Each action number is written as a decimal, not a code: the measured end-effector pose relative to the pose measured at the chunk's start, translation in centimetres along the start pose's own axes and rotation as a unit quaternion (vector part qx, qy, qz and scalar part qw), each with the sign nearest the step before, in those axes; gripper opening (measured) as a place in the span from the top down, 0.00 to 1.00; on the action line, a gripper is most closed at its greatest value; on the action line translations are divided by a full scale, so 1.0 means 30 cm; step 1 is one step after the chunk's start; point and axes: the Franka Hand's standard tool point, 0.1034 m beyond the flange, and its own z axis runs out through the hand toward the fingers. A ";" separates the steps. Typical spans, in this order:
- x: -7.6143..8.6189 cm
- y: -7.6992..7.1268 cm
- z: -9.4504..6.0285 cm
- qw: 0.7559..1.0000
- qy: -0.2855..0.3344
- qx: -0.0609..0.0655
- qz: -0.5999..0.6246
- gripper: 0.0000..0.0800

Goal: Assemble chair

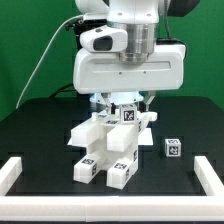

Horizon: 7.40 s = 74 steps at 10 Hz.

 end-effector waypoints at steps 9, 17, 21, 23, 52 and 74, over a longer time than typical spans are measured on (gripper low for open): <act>0.000 0.022 -0.036 0.994 0.015 0.032 0.099 0.19; -0.006 -0.005 0.008 0.989 0.018 0.050 0.137 0.44; -0.006 -0.005 0.008 0.989 0.018 0.050 0.137 0.65; -0.006 -0.005 0.008 0.989 0.018 0.050 0.137 0.65; 0.011 0.003 0.004 0.994 0.050 0.039 0.089 0.30; 0.024 -0.026 0.011 0.993 0.055 0.037 0.094 0.19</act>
Offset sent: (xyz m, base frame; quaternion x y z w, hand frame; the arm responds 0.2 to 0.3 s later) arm 0.0000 0.0000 0.0000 0.0000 0.0000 0.0000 1.0000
